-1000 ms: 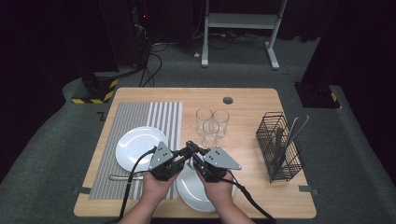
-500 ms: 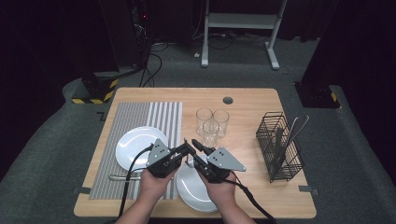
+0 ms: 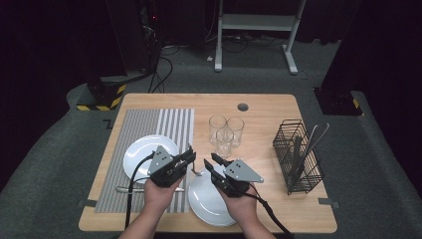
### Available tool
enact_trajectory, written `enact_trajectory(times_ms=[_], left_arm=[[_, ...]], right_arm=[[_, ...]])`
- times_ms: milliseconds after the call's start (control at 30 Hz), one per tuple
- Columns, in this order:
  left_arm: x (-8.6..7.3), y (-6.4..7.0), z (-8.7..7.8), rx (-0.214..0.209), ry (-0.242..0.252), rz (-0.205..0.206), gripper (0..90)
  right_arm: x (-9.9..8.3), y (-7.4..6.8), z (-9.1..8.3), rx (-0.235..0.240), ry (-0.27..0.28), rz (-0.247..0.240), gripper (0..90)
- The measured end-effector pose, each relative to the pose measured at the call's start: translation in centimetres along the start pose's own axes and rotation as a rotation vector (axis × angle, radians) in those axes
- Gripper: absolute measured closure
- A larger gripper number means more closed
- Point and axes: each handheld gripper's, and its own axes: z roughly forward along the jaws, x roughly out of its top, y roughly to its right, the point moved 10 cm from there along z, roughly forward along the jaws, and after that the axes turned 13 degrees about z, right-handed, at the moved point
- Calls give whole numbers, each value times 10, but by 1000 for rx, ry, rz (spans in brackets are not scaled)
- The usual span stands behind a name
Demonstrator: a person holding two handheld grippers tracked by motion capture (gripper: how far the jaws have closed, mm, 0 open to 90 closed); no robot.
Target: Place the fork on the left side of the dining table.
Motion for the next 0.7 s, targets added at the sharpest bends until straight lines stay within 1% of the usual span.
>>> enact_trajectory(times_ms=[233, 300, 467, 533, 600, 667, 700], left_arm=[[-4, -8, -3, 25, 5, 2, 799], [-5, -10, -4, 32, 10, -2, 799], [-6, -17, -7, 51, 14, 1, 799], [-6, -20, -9, 60, 17, 2, 799], [-5, -23, -11, 64, 22, 3, 799], [-4, -27, -13, 66, 29, -4, 799], [-3, -28, -14, 61, 39, -11, 799]], right_arm=[[-20, 25, -9, -73, -40, -4, 656], [-26, 33, -12, -90, -51, 0, 656], [-40, 54, -19, -134, -70, 18, 650], [-45, 60, -20, -144, -81, 23, 644], [-49, 66, -22, -158, -88, 17, 644], [-52, 72, -25, -173, -90, 15, 640], [-54, 76, -26, -195, -93, -1, 633]])
